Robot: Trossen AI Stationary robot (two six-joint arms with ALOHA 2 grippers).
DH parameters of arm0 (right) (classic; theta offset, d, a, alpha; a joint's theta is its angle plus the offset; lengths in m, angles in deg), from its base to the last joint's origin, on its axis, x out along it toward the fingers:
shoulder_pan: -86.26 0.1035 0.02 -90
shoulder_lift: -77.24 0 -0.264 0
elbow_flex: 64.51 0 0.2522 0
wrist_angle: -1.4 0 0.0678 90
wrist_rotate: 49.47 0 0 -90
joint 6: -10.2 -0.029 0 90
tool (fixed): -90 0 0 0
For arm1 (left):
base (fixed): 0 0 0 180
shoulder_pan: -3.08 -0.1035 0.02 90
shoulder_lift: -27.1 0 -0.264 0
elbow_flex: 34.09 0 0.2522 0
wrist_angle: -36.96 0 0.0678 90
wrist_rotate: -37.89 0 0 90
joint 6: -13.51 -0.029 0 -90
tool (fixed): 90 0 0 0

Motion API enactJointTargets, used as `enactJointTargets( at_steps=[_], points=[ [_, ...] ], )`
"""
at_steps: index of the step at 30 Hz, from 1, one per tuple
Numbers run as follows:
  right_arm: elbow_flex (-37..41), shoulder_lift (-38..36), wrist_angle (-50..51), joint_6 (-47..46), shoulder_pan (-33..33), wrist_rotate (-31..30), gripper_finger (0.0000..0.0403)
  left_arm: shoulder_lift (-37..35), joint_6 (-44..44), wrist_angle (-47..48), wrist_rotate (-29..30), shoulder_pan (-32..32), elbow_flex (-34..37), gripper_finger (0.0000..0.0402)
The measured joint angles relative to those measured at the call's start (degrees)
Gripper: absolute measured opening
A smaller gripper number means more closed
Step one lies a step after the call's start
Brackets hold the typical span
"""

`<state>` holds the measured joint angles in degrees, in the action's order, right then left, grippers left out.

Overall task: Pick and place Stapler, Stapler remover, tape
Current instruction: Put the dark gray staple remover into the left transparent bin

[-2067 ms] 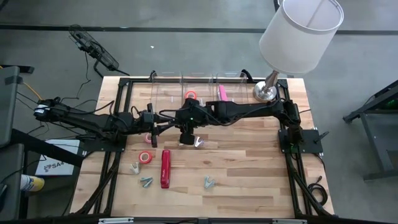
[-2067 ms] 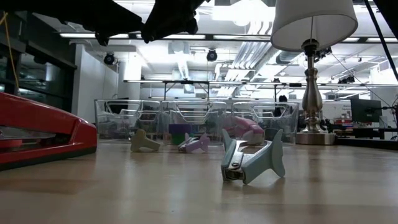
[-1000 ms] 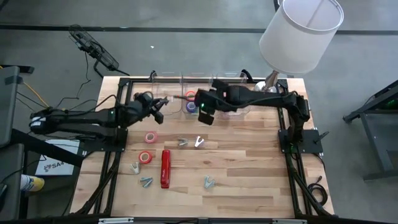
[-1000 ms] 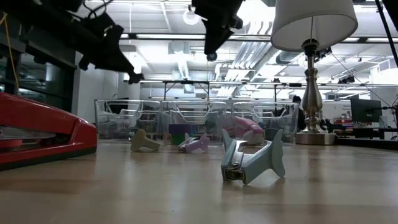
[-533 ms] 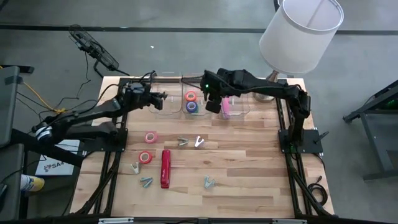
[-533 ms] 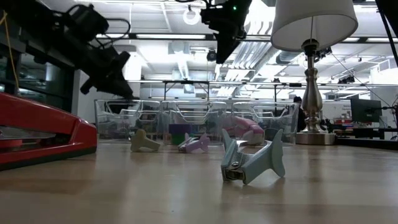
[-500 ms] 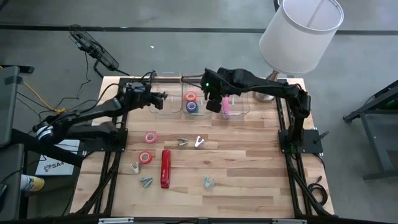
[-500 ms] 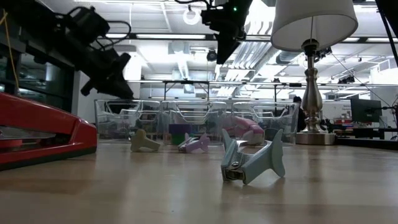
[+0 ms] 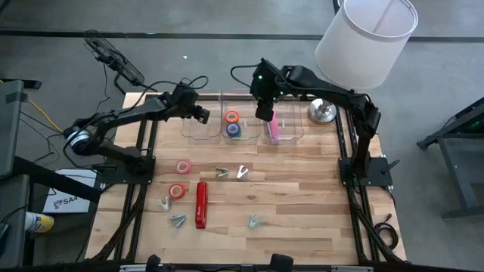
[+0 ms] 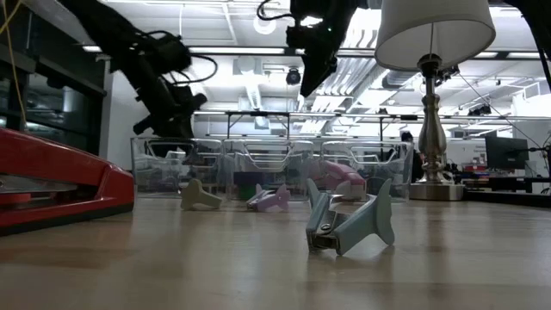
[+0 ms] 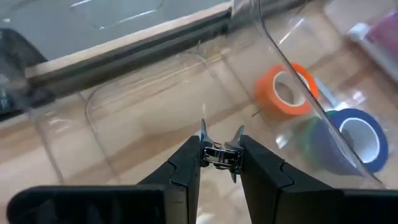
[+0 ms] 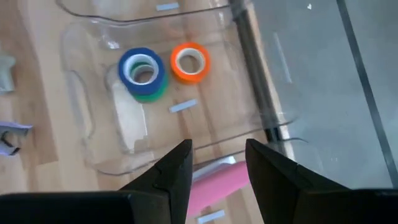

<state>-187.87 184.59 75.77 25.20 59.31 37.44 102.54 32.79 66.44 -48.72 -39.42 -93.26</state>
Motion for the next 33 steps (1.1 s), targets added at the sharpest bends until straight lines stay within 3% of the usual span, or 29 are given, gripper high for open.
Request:
enactJointTargets(
  at_steps=[14,33],
  points=[
    [0.0,0.0,-1.37,0.06,-6.86,0.7,0.014,16.48,-7.48,19.14,0.19,-3.2,-18.53,0.0101],
    [0.0,0.0,-2.67,-3.45,-7.4,0.57,0.014,17.8,-11.52,18.76,-1.49,-6.62,-19.2,0.0107]
  ],
)
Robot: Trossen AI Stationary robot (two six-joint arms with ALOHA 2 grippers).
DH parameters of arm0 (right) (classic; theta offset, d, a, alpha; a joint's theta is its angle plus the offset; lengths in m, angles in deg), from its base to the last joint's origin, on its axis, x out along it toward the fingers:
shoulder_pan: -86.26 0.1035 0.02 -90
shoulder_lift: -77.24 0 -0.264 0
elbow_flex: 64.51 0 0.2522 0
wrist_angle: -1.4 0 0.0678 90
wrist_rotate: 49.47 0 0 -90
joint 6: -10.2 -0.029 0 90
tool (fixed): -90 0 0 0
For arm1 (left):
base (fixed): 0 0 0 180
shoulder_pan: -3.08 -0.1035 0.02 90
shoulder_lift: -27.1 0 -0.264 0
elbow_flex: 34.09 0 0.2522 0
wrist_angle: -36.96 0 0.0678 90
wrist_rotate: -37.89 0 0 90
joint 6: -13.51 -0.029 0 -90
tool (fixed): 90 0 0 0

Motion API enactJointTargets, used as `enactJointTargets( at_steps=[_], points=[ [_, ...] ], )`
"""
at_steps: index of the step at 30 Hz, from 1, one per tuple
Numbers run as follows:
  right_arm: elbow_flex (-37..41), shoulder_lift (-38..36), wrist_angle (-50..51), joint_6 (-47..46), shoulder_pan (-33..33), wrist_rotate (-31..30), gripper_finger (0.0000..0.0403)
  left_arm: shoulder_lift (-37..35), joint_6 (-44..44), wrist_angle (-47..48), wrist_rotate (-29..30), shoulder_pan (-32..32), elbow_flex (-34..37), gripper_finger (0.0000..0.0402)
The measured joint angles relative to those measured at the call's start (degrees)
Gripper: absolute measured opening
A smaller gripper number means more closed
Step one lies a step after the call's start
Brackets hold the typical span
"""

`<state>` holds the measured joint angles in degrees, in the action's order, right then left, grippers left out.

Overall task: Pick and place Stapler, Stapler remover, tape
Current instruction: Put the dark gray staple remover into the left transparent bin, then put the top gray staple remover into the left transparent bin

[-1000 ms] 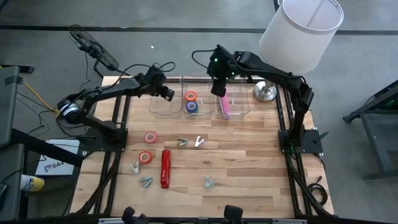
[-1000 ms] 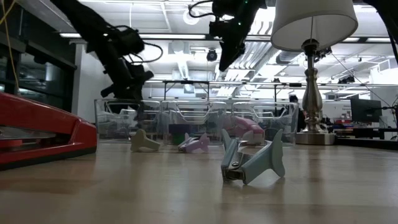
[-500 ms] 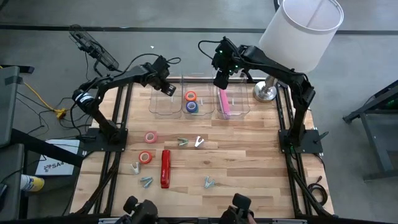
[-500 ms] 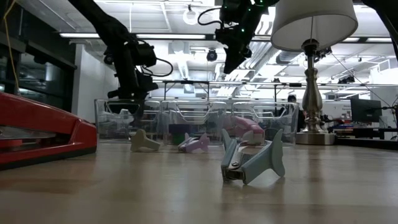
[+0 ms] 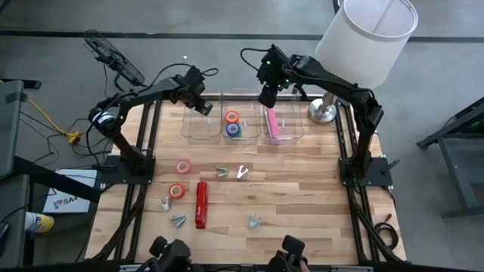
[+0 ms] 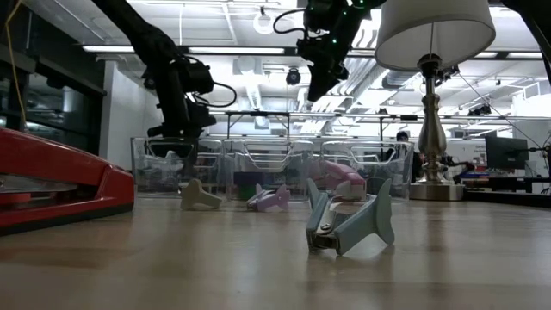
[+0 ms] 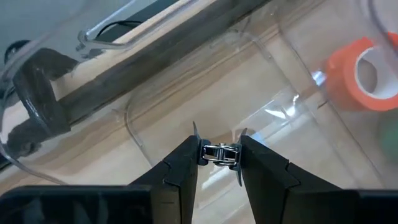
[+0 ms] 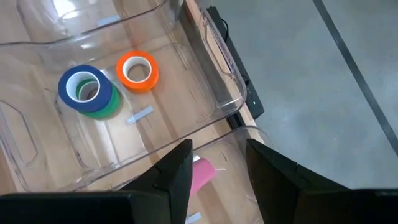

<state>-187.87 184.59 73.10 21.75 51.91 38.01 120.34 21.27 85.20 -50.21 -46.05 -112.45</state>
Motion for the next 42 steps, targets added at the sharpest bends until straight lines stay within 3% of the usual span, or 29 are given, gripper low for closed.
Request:
enactJointTargets(
  at_steps=[24,31,42],
  points=[
    [0.0,0.0,-1.12,0.94,0.0,-0.01,0.014,2.81,3.47,2.72,-1.52,0.0,0.02,0.0108],
    [0.0,0.0,-1.69,5.29,0.0,3.43,0.014,2.81,5.97,4.71,-2.89,0.0,0.02,0.0111],
    [0.0,0.0,-1.65,8.52,0.0,8.85,0.014,2.81,7.54,4.64,-4.15,0.0,0.03,0.0203]
  ],
)
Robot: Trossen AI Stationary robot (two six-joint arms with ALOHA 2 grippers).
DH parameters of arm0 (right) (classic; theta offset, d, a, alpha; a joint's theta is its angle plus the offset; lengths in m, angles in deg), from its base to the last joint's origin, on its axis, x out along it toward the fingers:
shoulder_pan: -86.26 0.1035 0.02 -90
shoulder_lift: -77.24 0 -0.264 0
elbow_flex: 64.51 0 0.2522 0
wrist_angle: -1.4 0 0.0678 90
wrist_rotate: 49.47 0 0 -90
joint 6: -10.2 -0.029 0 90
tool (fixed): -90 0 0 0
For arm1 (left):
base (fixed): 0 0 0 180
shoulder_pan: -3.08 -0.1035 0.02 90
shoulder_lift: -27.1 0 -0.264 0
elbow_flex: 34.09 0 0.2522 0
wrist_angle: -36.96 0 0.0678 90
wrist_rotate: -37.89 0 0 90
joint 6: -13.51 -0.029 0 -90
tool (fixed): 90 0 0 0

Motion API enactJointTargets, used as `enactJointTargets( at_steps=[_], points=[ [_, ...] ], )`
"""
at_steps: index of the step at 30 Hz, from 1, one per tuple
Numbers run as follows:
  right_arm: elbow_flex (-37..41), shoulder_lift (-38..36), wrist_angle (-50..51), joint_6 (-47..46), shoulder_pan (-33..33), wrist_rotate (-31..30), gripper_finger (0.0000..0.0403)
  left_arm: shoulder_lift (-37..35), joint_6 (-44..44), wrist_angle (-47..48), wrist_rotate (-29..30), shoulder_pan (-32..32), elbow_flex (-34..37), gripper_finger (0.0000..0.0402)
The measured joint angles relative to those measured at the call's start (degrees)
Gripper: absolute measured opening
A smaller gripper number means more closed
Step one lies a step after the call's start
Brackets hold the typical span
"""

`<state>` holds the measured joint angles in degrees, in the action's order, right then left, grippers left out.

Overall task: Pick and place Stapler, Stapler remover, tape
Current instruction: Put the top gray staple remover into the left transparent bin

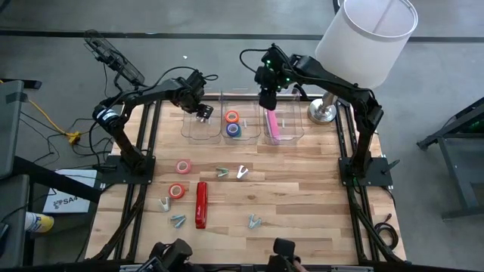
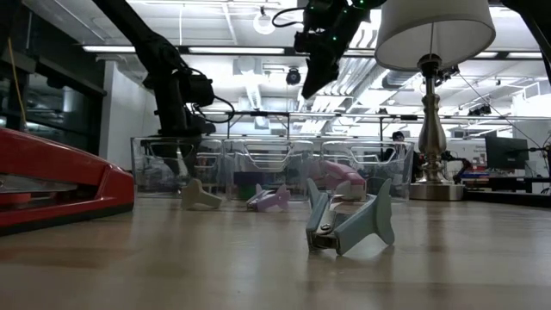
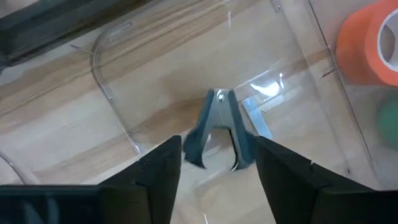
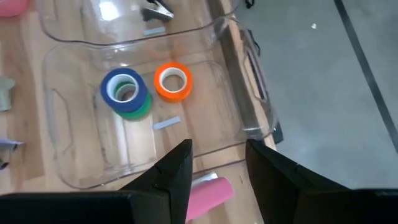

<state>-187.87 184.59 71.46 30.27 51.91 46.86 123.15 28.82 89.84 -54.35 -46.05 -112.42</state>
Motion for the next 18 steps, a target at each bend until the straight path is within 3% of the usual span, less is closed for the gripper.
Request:
enactJointTargets(
  at_steps=[18],
  points=[
    [0.0,0.0,2.04,4.88,-0.09,6.35,0.014,-0.7,-1.53,16.73,5.62,1.26,-17.63,0.0209]
  ],
)
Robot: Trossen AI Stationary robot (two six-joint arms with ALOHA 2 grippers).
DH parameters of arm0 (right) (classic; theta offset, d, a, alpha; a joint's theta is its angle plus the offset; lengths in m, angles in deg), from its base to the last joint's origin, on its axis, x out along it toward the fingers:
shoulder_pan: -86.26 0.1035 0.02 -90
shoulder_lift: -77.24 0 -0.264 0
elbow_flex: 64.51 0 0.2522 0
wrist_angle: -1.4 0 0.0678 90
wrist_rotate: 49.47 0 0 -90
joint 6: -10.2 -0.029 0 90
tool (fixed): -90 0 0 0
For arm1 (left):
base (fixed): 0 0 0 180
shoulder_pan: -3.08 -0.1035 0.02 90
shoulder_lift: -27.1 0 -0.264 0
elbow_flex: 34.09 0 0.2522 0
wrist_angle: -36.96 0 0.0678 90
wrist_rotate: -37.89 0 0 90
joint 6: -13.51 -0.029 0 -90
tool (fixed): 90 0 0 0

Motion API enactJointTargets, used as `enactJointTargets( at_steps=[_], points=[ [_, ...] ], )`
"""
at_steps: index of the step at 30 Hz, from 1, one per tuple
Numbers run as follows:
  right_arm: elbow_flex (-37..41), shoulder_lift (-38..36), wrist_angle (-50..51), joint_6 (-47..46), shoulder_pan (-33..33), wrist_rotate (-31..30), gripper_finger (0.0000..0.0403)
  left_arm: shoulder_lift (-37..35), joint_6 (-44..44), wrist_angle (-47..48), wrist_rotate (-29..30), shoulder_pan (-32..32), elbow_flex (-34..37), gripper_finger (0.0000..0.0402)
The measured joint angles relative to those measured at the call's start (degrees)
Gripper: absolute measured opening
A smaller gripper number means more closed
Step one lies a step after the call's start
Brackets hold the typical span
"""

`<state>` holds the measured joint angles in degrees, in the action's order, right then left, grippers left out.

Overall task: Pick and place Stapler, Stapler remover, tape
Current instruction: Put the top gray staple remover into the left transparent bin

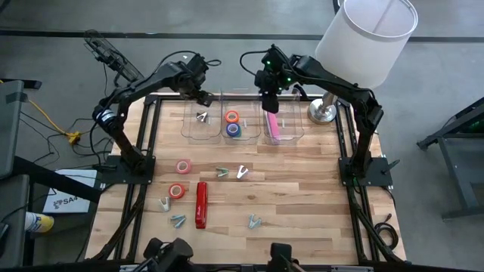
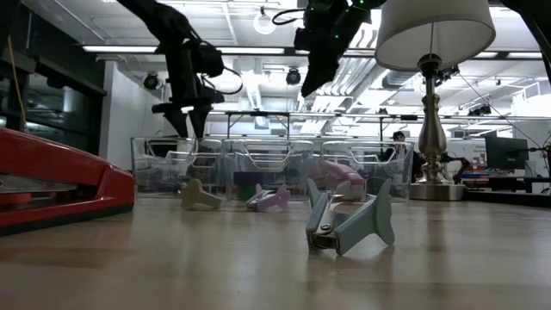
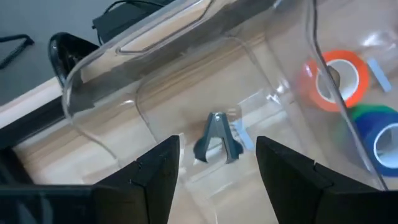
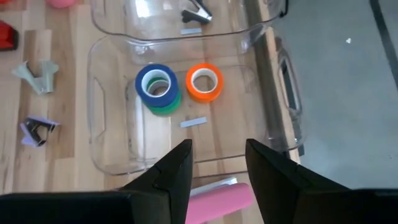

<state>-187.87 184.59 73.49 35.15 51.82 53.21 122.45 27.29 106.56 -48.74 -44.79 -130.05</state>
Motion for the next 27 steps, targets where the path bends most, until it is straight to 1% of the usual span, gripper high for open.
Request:
enactJointTargets(
  at_steps=[5,11,17,20,27],
  points=[
    [0.0,0.0,3.41,0.92,-0.07,0.12,0.014,-3.09,2.28,1.26,0.61,2.65,-0.28,0.0209],
    [0.0,0.0,6.57,2.86,-0.07,0.14,0.014,-5.92,6.12,2.1,4.3,8.66,-0.29,0.0209],
    [0.0,0.0,8.2,3.94,-0.02,3.15,0.014,-6.23,11.26,4.64,7.91,15.78,-0.28,0.0209],
    [0.0,0.0,9.36,4.39,-0.02,5.26,0.014,-6.25,12.25,5.35,8.51,19.04,-0.28,0.0209],
    [0.0,0.0,10.85,7.25,-0.02,5.32,0.014,-6.25,16.23,5.9,8.33,26.64,-0.28,0.0209]
  ],
)
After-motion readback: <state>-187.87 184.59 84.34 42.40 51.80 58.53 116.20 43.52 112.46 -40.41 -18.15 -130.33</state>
